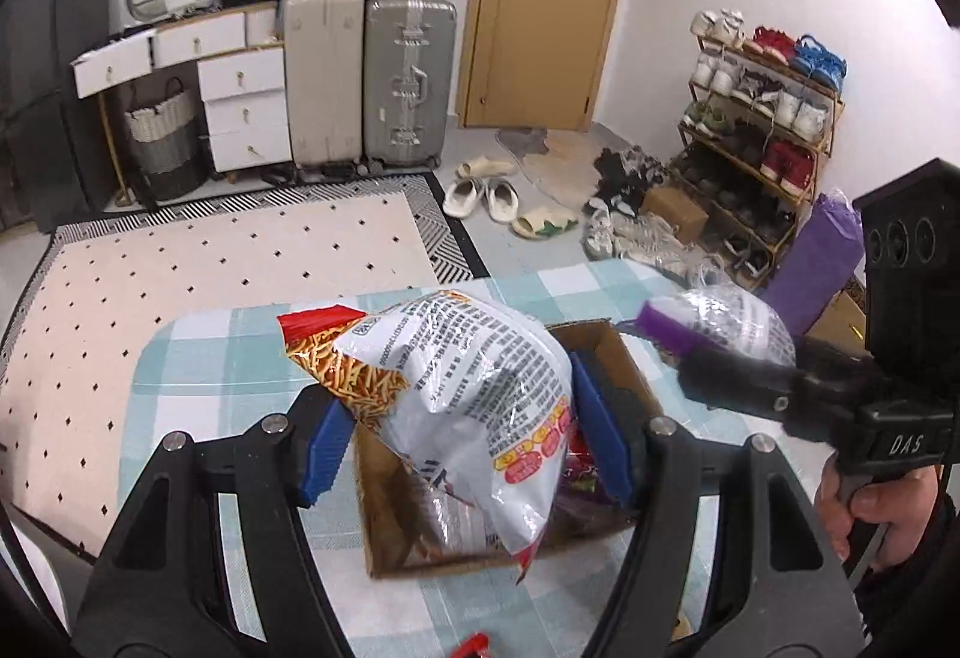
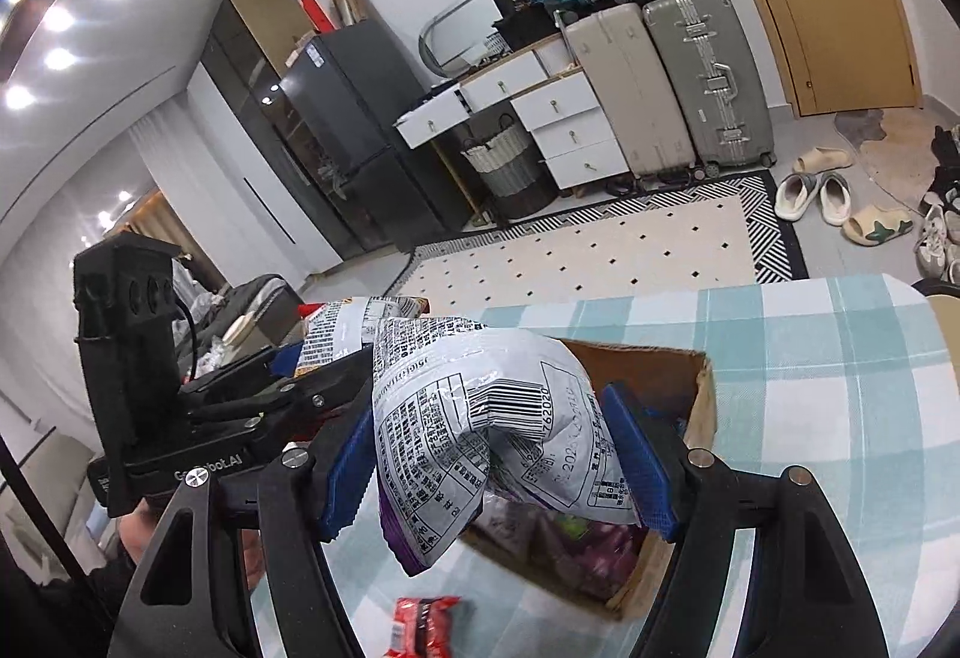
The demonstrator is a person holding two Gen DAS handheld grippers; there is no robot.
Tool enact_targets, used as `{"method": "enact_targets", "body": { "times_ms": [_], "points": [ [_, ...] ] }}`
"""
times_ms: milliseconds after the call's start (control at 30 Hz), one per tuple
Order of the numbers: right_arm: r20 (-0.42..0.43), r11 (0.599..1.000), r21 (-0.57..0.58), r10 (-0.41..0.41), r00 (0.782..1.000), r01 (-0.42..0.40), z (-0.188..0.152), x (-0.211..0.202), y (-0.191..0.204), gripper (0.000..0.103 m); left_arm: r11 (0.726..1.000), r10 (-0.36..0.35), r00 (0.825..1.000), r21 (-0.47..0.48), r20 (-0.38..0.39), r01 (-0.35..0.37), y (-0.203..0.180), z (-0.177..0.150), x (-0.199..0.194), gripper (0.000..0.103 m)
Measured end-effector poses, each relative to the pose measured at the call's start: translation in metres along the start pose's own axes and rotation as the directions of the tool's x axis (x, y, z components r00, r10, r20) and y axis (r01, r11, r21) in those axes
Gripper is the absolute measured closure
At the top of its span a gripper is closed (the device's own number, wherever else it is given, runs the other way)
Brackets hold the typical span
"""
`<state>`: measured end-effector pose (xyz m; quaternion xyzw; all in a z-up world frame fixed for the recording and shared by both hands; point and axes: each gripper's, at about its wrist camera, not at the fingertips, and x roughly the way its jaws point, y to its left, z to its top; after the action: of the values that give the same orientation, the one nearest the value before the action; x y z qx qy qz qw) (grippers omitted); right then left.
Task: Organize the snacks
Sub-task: 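Lift both held bags and carry them toward the box with both grippers, then open both grippers to drop the bags into the box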
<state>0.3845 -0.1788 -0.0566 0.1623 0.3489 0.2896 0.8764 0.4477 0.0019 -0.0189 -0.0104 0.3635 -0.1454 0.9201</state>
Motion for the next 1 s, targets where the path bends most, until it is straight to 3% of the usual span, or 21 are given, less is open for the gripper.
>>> {"method": "enact_targets", "body": {
  "times_ms": [233, 467, 733, 833, 1000],
  "points": [
    [-0.056, 0.996, -0.061, -0.076, 0.996, 0.072, -0.002, 0.040, -0.014, 0.030, 1.000, -0.003, 0.994, 0.011, -0.108, 0.005, 0.003, 0.007, 0.077, 0.037],
    [-0.070, 0.995, -0.050, -0.088, 0.994, 0.085, -0.014, 0.052, -0.027, 0.032, 1.000, -0.007, 0.990, 0.002, -0.144, 0.007, 0.004, -0.014, 0.109, 0.037],
    [-0.051, 0.997, -0.025, -0.076, 0.996, 0.075, -0.022, 0.033, -0.029, 0.027, 0.999, 0.038, 0.985, 0.017, -0.170, -0.035, 0.003, -0.032, 0.105, 0.021],
    [-0.037, 0.995, -0.018, -0.100, 0.994, 0.099, -0.027, 0.022, -0.027, 0.017, 0.999, 0.051, 0.984, 0.019, -0.173, -0.049, 0.004, -0.042, 0.089, 0.021],
    [-0.002, 0.997, 0.013, -0.076, 0.997, 0.076, -0.044, -0.003, -0.019, 0.015, 0.997, 0.079, 0.984, 0.025, -0.157, -0.076, 0.001, -0.060, 0.058, 0.021]
  ]
}}
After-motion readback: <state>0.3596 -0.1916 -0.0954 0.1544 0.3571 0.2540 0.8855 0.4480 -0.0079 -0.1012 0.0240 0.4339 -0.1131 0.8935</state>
